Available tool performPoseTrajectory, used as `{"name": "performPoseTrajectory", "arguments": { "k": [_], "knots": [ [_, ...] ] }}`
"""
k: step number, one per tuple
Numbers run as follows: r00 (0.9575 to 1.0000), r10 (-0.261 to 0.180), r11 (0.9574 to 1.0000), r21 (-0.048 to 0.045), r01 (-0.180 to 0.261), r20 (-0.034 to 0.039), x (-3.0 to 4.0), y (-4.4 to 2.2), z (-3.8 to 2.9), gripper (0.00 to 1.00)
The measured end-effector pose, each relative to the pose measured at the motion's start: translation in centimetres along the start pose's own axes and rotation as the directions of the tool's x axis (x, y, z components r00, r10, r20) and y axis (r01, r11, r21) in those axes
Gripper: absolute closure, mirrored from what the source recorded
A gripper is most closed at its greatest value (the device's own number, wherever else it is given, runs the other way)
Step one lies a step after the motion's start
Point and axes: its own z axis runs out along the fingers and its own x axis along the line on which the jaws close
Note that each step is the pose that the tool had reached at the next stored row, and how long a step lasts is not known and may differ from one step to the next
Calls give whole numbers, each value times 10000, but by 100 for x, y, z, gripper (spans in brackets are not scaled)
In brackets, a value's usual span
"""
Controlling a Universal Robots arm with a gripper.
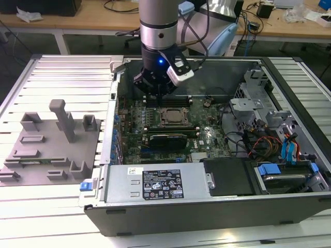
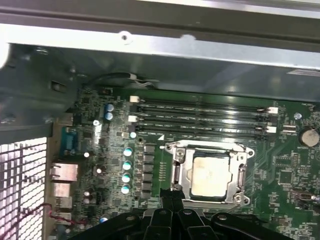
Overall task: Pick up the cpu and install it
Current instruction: 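Install the first cpu locking lever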
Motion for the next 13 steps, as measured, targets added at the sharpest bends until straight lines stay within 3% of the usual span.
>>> {"name": "performPoseTrajectory", "arguments": {
  "k": [3, 6, 10, 11, 13],
  "knots": [
    [10000, 1, 10000, -1, -1, 0, 88, 7, -3, 89],
    [10000, 11, 9997, -239, -10, 16, 108, 8, -4, 89],
    [10000, 34, 9967, -812, -29, 54, 144, 10, -5, 89],
    [10000, 46, 9944, -1055, -38, 70, 154, 11, -6, 89],
    [9999, 59, 9909, -1342, -47, 88, 165, 11, -6, 89]
  ]
}}
